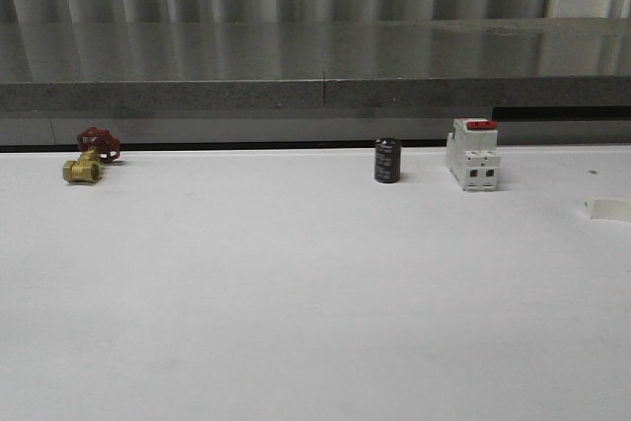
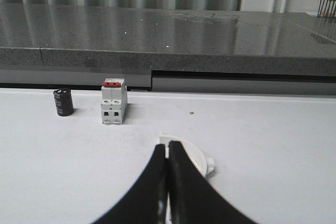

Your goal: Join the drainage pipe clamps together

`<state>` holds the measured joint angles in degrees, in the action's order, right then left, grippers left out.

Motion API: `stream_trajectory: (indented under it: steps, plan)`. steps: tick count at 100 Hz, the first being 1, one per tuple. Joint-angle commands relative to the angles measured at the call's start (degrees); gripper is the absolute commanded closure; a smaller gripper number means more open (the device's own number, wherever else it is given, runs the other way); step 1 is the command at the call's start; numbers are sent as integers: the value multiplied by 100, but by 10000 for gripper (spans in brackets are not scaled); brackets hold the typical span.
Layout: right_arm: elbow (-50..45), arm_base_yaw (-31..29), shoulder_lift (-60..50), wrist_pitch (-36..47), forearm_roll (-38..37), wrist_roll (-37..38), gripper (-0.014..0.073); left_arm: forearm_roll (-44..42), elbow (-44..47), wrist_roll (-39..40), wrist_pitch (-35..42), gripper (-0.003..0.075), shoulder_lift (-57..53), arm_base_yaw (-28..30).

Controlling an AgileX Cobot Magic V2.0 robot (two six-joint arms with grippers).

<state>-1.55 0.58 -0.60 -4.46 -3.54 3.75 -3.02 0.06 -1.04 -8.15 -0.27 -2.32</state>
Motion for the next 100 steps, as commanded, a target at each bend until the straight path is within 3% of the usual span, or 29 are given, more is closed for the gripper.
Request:
stream_trajectory:
  steps: [1, 19, 41, 60, 69, 86, 91, 100]
  plan:
    - [95, 12, -110, 446, -36, -36, 660, 4, -16, 4, 273, 741, -154, -51]
    - [95, 12, -110, 446, -36, -36, 660, 4, -832, 4, -415, 741, -32, -51]
    - [95, 12, -110, 446, -36, -36, 660, 4, -1926, 4, -2091, 741, 795, -51]
    - [95, 12, -110, 446, -36, -36, 660, 143, -2318, 16, -2463, 734, 1656, -51]
    - [95, 12, -110, 446, -36, -36, 660, 172, -2444, 16, -2539, 641, 1998, -51]
    - [95, 12, -110, 446, -36, -36, 660, 210, -2689, 16, -2536, 297, 2539, -51]
    - [95, 12, -110, 446, -36, -36, 660, 100, -2798, 16, -2550, 249, 2712, -51]
    - [95, 12, -110, 446, -36, -36, 660, -93, -3050, 322, -2578, 248, 3090, -51]
